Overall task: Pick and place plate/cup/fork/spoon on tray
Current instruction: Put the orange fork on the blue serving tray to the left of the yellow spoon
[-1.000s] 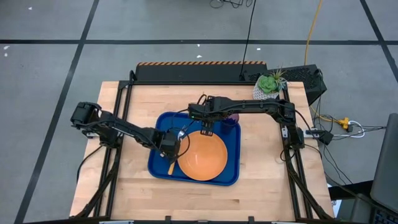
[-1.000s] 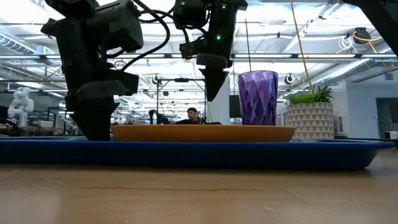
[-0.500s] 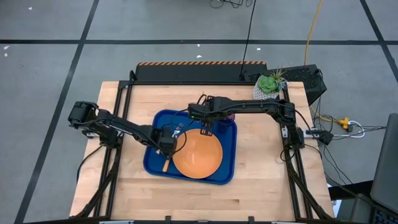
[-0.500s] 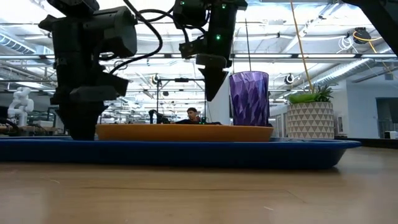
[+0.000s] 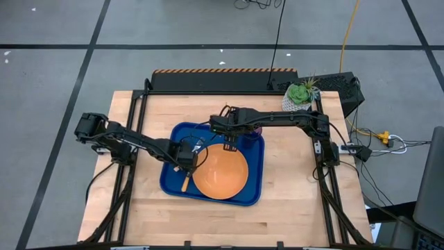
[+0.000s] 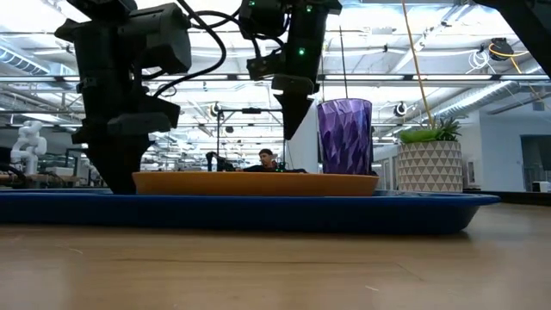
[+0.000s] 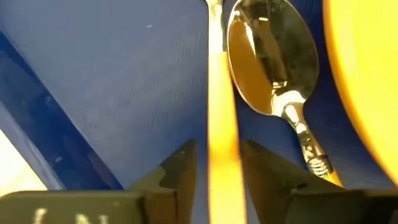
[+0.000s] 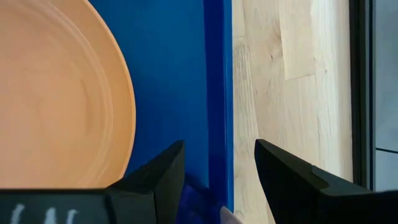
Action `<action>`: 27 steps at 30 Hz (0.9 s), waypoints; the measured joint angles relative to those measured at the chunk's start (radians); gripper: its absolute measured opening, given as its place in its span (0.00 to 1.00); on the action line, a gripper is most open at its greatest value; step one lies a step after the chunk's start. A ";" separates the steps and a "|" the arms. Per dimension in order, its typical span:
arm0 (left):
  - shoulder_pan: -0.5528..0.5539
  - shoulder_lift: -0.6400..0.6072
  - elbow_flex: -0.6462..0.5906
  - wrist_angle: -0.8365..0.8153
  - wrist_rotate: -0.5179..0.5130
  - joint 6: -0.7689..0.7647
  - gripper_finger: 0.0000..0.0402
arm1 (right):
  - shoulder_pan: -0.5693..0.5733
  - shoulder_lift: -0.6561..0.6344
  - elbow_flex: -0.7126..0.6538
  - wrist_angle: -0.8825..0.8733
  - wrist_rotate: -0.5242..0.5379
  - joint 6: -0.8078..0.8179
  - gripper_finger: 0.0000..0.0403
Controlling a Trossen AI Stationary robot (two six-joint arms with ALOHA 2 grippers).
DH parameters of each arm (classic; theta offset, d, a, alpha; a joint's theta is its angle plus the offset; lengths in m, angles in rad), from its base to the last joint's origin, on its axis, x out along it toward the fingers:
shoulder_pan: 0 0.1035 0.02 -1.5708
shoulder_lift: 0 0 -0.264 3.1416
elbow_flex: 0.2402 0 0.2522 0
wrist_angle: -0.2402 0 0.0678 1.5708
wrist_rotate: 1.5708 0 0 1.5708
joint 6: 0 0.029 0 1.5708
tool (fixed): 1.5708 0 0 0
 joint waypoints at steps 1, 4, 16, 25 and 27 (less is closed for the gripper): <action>0.000 0.000 0.000 -0.001 0.004 0.000 0.28 | 0.000 0.000 0.000 0.000 0.000 0.003 0.46; 0.000 0.000 0.000 0.001 0.017 -0.001 0.22 | 0.001 0.000 -0.001 0.001 -0.002 0.014 0.46; 0.000 0.000 0.001 -0.004 0.017 -0.003 0.18 | 0.001 0.002 -0.116 0.000 -0.003 0.054 0.46; 0.000 0.000 0.001 -0.013 0.015 -0.045 0.18 | 0.000 -0.078 -0.119 0.088 0.002 0.018 0.46; 0.000 0.000 0.001 -0.013 0.015 -0.059 0.18 | 0.000 -0.110 -0.119 0.121 0.002 0.012 0.46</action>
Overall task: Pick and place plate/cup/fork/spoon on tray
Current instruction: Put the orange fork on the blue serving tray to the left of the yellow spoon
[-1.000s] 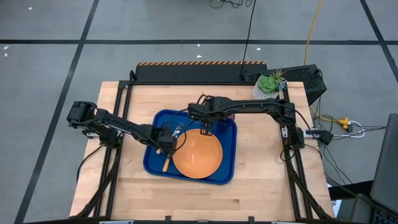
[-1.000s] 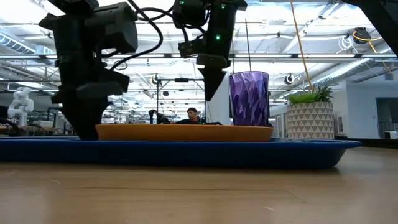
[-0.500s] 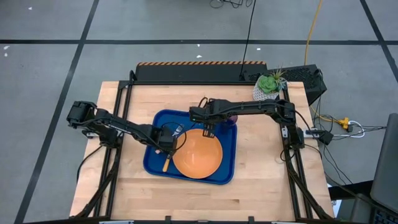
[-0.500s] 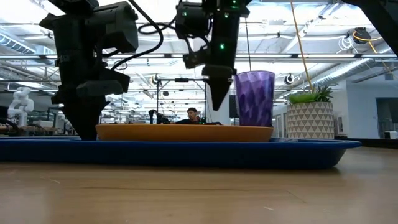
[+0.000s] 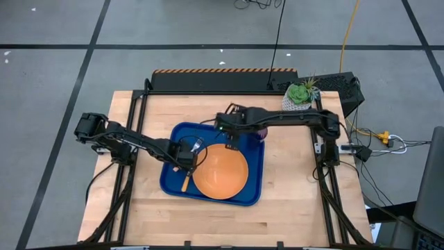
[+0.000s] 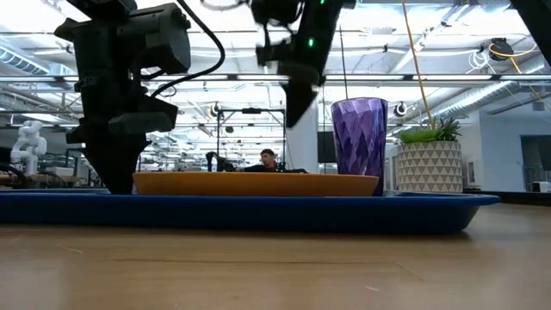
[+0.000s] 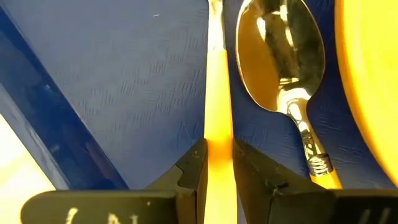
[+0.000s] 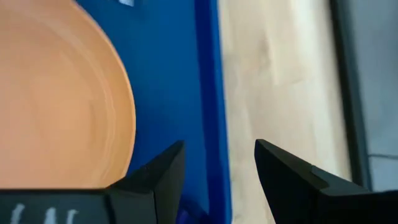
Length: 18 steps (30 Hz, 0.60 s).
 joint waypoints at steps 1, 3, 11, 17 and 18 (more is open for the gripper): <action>0.000 0.000 0.000 0.000 0.000 -0.005 0.18 | 0.000 -0.017 0.000 0.019 0.000 -0.002 0.46; 0.000 0.000 0.000 -0.001 0.000 -0.017 0.18 | 0.000 -0.052 0.000 0.051 0.000 -0.005 0.46; 0.000 0.000 0.001 -0.052 -0.006 -0.085 0.18 | 0.000 -0.171 0.001 0.203 0.002 -0.043 0.46; -0.001 0.000 0.001 -0.067 -0.008 -0.149 0.18 | 0.000 -0.211 0.001 0.269 0.003 -0.062 0.46; -0.001 0.000 0.001 -0.068 -0.008 -0.159 0.18 | 0.000 -0.212 0.001 0.281 0.003 -0.064 0.46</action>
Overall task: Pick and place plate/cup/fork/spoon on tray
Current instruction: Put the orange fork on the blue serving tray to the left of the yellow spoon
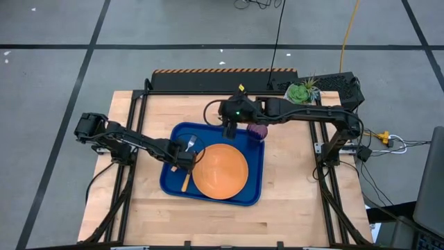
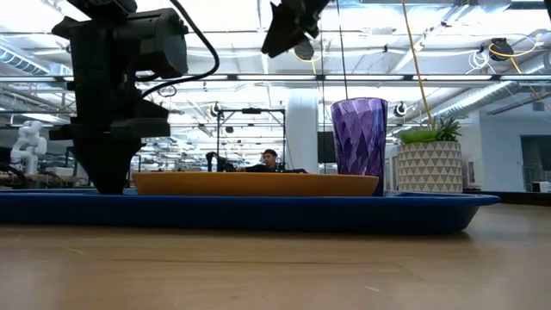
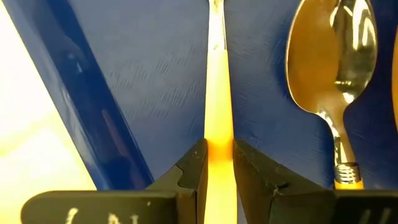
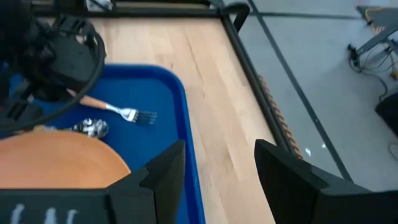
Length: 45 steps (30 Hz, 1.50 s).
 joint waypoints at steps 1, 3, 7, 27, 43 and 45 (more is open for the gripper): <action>0.000 0.000 0.000 -0.001 0.000 -0.011 0.18 | 0.000 0.000 0.000 0.010 0.000 -0.005 0.46; 0.000 0.000 0.000 -0.005 0.000 -0.033 0.18 | 0.000 0.000 0.000 0.025 0.000 -0.022 0.46; -0.007 0.000 0.000 -0.009 0.000 -0.083 0.18 | 0.000 0.001 0.000 0.031 0.000 -0.053 0.46; -0.111 0.000 0.117 -0.163 -0.017 -0.321 0.18 | 0.000 0.001 0.000 -0.018 -0.005 -0.158 0.46; -0.106 0.000 0.117 -0.174 -0.110 -0.299 0.18 | 0.000 0.001 0.000 -0.067 -0.008 -0.125 0.46; -0.098 0.000 0.117 -0.176 -0.122 -0.270 0.18 | 0.000 0.001 0.000 -0.067 -0.008 -0.124 0.46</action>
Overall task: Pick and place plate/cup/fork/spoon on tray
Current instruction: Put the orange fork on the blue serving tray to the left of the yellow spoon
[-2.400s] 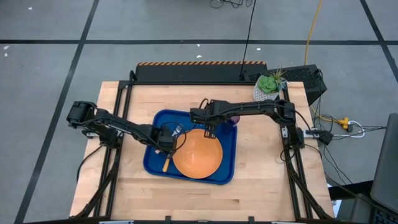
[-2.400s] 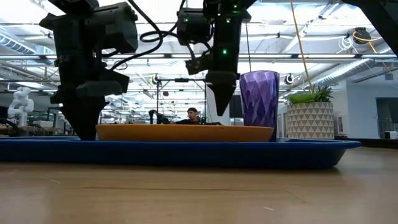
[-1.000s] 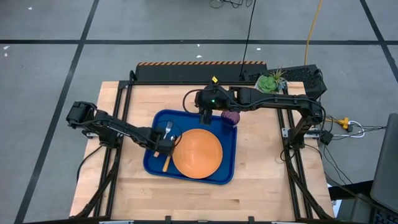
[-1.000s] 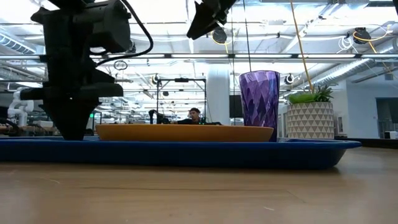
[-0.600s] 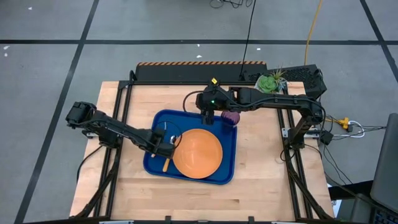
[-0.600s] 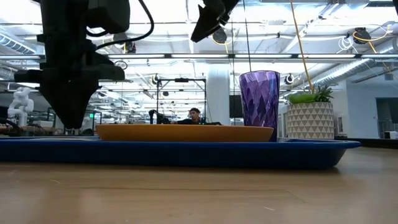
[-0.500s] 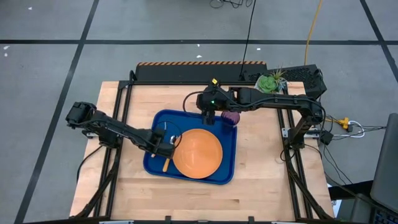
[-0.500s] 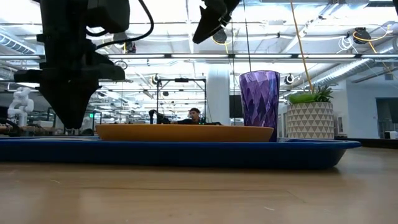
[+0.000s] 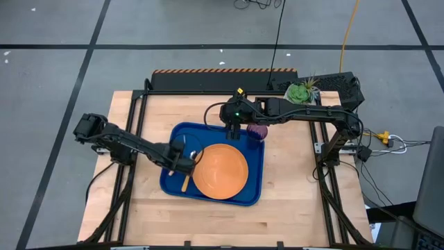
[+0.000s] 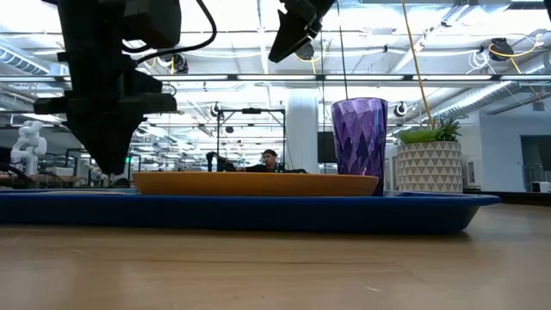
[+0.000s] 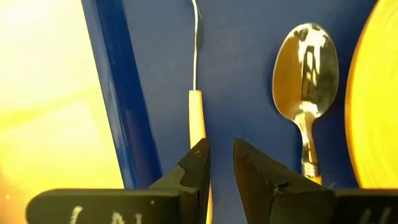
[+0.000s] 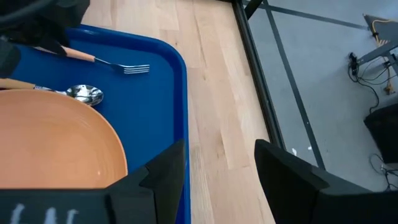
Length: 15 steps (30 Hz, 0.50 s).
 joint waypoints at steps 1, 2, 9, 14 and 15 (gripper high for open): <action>0.006 0.000 0.000 0.000 -0.007 0.017 0.18 | 0.000 0.000 0.000 0.000 0.000 0.003 0.46; 0.012 0.000 0.000 -0.001 -0.018 0.033 0.18 | 0.000 0.000 0.000 0.000 0.000 0.005 0.46; 0.079 0.000 0.000 -0.014 -0.051 0.154 0.18 | 0.000 0.000 0.000 0.000 0.000 0.022 0.46; 0.118 0.000 0.000 0.016 -0.051 0.238 0.22 | 0.000 0.000 0.000 0.000 0.000 0.025 0.46; 0.123 0.000 0.000 0.032 -0.052 0.253 0.24 | 0.000 0.000 0.000 0.000 0.000 0.025 0.46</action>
